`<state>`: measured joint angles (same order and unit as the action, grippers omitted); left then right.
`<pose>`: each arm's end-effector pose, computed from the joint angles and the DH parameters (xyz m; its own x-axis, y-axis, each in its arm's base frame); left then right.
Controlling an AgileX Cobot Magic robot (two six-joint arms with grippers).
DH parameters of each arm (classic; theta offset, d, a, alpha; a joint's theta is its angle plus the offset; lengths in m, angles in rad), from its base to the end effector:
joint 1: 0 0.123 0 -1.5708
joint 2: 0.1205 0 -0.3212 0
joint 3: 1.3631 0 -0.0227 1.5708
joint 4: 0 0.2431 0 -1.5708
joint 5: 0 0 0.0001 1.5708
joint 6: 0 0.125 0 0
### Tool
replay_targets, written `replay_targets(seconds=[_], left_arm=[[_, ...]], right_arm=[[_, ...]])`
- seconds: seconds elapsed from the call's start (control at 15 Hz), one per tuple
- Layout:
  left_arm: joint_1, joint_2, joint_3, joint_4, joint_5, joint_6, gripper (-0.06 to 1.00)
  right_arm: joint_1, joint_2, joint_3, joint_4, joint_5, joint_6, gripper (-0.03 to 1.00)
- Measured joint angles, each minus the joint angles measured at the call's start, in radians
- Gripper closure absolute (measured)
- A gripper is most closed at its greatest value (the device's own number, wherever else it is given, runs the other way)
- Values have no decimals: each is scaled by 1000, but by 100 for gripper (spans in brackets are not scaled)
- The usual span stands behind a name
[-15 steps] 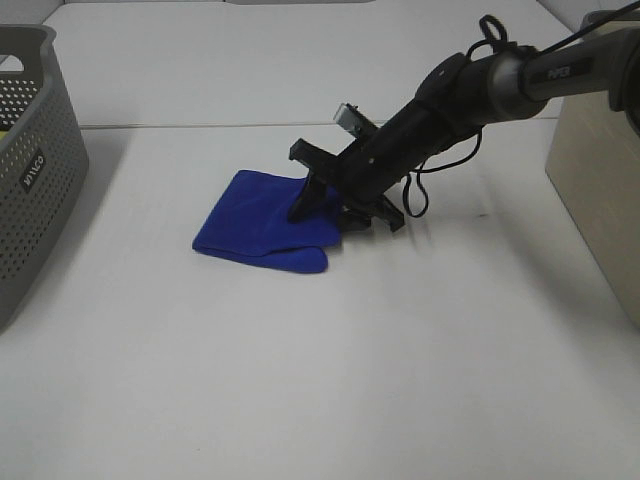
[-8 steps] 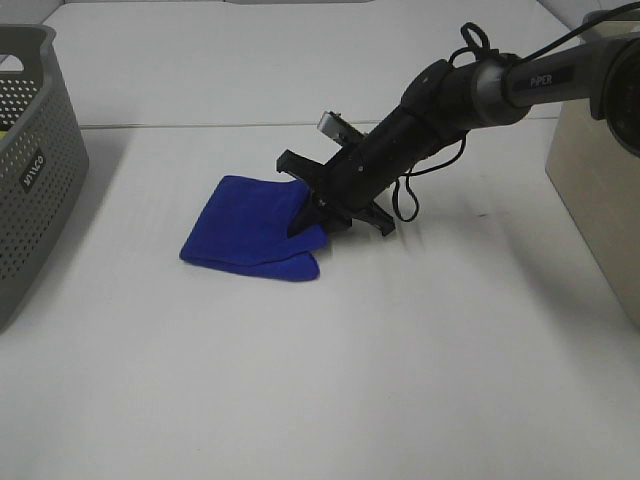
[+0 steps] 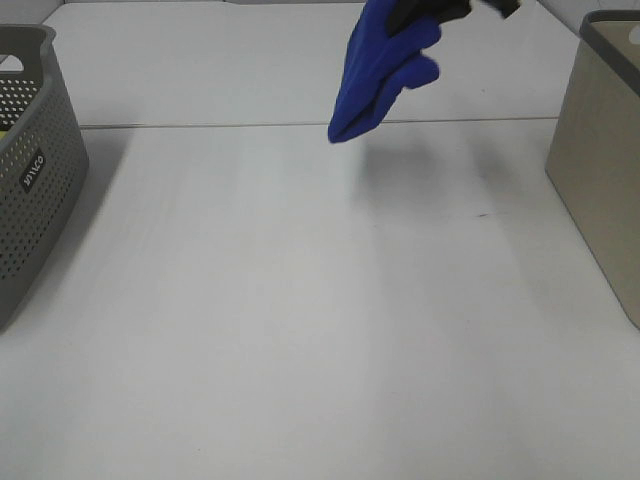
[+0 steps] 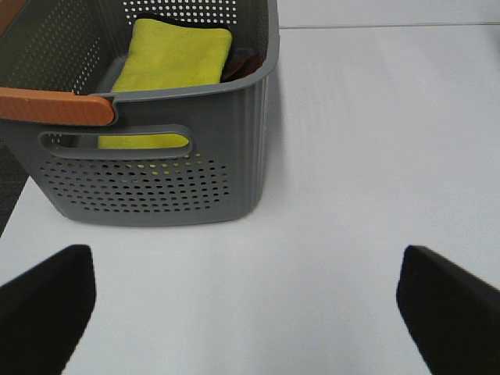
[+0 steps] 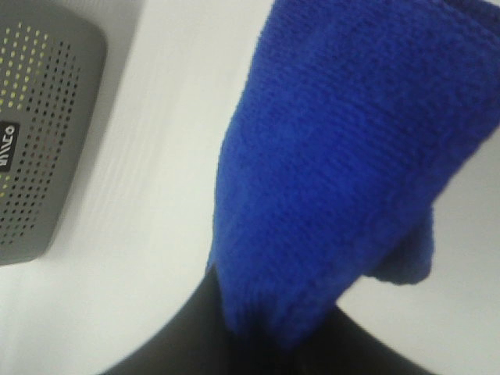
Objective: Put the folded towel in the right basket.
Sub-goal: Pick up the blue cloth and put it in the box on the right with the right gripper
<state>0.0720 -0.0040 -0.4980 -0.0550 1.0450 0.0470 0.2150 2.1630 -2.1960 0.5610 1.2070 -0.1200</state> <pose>-0.0170 -0.0072 0.2593 -0.4389 -0.0123 -0.8984 -0.0208 0.9998 -0.0035 0.4797 0.1684 0.3248 -0.8759 -0.1026 -0.4714 -0.3503 0.8071 0.4752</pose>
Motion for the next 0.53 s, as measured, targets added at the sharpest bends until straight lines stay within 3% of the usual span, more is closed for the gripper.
replay_targets(seconds=[0.53], left_arm=[[0,0,0,0,0,0,-3]], right_arm=[[-434,-355,60,-249,10,2,86]])
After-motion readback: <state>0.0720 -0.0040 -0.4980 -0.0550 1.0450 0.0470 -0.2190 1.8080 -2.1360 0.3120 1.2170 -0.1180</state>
